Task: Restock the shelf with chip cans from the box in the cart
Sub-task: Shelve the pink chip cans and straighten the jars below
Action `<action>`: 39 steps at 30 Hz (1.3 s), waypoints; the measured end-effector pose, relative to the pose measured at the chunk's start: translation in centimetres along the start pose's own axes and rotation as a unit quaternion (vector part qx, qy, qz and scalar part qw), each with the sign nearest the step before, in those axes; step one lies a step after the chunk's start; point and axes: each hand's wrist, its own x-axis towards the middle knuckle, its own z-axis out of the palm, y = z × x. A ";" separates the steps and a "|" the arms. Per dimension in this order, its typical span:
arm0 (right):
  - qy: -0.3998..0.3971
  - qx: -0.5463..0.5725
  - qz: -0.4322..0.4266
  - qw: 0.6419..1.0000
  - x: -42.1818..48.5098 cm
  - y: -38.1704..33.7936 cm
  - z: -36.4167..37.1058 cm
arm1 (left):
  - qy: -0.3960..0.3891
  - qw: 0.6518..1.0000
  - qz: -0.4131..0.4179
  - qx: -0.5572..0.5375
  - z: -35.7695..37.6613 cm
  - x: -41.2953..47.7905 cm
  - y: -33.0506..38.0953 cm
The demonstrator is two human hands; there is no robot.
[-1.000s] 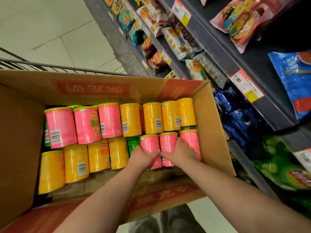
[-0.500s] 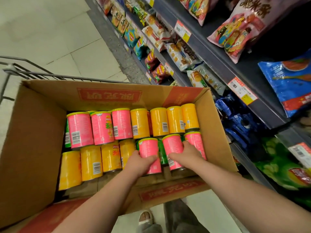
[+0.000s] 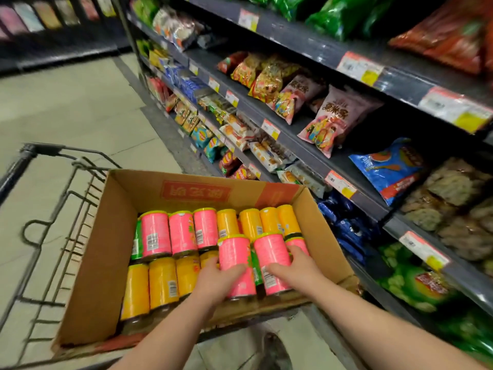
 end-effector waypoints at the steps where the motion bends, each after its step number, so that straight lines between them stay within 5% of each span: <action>1: 0.009 0.006 -0.005 1.000 -1.0 -0.3 0.0 | -0.005 1.000 0.013 0.000 -0.3 -0.7 0.0; 8: 0.072 0.052 -0.015 0.996 -7.7 -0.4 0.9 | -0.038 0.994 0.102 0.010 -2.2 -5.2 -0.7; 21: 0.209 0.105 0.047 0.971 -17.7 4.3 -0.5 | -0.167 0.976 0.130 0.048 1.0 -11.4 -1.4; 39: 0.344 0.198 0.103 0.912 -33.5 19.5 -7.9 | -0.327 0.927 0.174 0.064 17.9 -25.0 -3.9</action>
